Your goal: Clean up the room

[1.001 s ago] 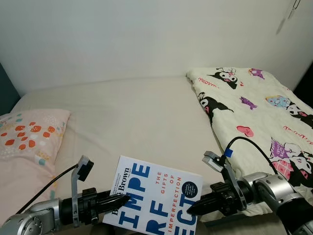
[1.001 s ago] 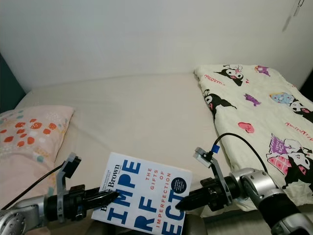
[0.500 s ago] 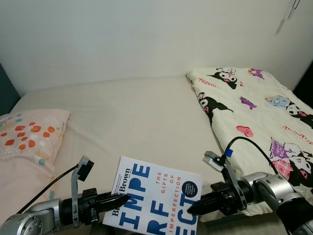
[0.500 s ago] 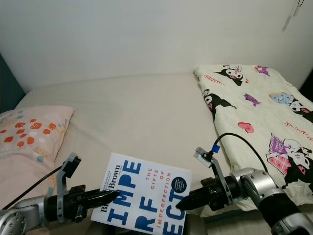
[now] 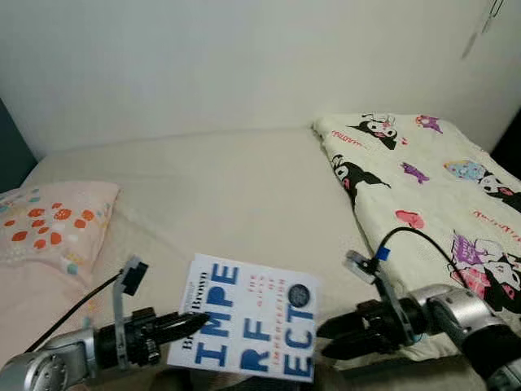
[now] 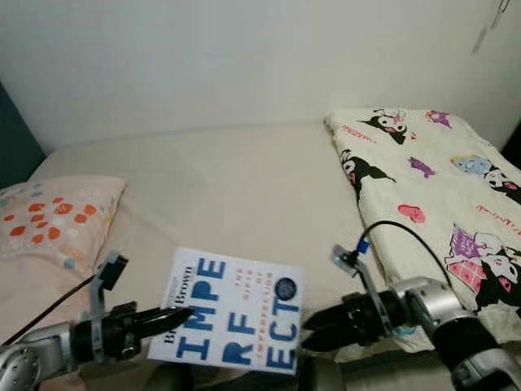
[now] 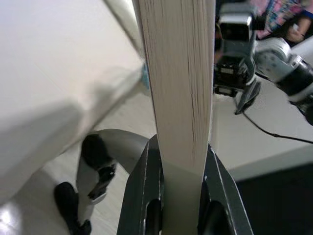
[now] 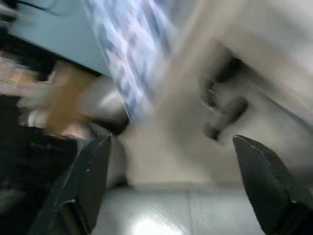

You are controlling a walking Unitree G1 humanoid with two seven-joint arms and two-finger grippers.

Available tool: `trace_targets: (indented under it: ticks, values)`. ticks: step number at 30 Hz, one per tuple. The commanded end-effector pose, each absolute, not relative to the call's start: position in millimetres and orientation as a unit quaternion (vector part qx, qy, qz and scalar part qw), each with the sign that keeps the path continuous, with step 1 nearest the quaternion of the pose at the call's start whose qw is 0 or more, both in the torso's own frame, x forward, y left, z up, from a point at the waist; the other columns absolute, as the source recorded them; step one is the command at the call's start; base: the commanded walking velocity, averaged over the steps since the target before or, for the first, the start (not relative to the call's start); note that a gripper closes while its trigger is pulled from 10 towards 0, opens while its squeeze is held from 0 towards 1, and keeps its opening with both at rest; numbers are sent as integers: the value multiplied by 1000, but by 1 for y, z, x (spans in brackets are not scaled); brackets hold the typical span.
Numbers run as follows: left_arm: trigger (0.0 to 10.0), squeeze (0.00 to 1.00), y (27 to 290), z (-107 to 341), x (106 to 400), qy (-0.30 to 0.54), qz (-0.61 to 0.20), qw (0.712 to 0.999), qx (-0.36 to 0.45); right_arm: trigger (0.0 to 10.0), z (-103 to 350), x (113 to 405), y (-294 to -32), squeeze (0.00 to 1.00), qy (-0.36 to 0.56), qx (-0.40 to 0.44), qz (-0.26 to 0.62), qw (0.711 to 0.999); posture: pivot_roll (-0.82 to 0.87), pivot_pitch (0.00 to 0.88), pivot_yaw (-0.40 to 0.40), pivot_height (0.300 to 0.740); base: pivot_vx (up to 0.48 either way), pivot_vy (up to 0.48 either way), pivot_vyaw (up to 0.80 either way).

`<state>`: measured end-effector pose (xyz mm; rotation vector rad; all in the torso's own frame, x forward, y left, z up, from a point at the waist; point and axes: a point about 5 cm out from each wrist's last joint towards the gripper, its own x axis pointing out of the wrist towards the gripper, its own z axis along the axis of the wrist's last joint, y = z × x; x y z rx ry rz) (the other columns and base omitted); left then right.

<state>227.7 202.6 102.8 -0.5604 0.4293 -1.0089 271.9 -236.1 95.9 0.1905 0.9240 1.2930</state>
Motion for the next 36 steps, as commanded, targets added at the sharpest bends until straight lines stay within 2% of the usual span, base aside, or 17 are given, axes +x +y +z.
trace_targets:
  ticks: [1,2,3,4,5,6,8,9,12,14,17,20,21,23,27,30,36]
  values:
    - [0,0,212,108,229,191,-464,827,-253,10000,95,275,-251,820,417,50,542,728,76,35,-68,591,0,0,0]
    - [0,0,217,107,230,189,-454,833,-253,10000,94,278,-265,0,415,31,498,761,74,34,-66,591,0,0,0]
    - [0,0,221,107,232,186,-445,838,-254,10000,96,282,-276,0,403,18,465,788,74,34,-66,591,0,0,0]
    - [0,0,221,107,232,186,-445,838,-254,10000,96,282,-276,0,403,18,465,788,74,34,-66,591,0,0,0]
    - [0,0,225,106,234,183,-428,849,-251,10000,99,285,-285,0,387,15,433,814,72,33,-66,591,0,0,0]
    - [0,0,225,106,234,183,-428,849,-251,10000,99,285,-285,0,387,15,433,814,72,33,-66,591,0,0,0]
    - [0,0,232,101,243,183,-390,876,-218,10000,110,294,-284,0,323,30,413,851,65,35,-68,591,0,0,0]
    - [0,0,232,101,243,183,-390,876,-218,10000,110,294,-284,0,323,30,413,851,65,35,-68,591,0,0,0]
    - [0,0,233,95,254,192,-353,899,-171,10000,114,302,-266,0,263,49,422,866,63,37,-66,591,0,0,0]
    - [0,0,225,90,267,201,-321,918,-122,10000,109,311,-236,0,212,67,418,881,65,45,-62,591,0,0,0]
    - [0,0,220,88,274,210,-302,924,-108,10000,106,316,-219,0,189,83,413,887,65,49,-60,591,0,0,0]
    - [0,0,206,81,283,237,-289,924,-82,10000,99,315,-175,0,169,133,426,879,67,63,-50,591,0,0,0]
    - [0,0,206,81,283,237,-289,924,-82,10000,99,315,-175,0,169,133,426,879,67,63,-50,591,0,0,0]
    - [0,0,202,78,285,250,-289,922,-67,10000,93,311,-152,0,168,141,428,877,69,72,-49,591,0,0,0]
    - [0,0,205,77,289,252,-278,926,-48,10000,87,306,-140,0,142,50,422,894,71,86,-42,591,0,0,0]
    - [0,0,208,74,293,253,-268,930,-13,10000,82,299,-133,0,128,36,428,894,73,90,-40,591,0,0,0]
    - [0,0,216,68,297,278,-250,927,24,10000,66,288,-144,0,153,-24,405,901,71,106,-40,591,0,0,0]
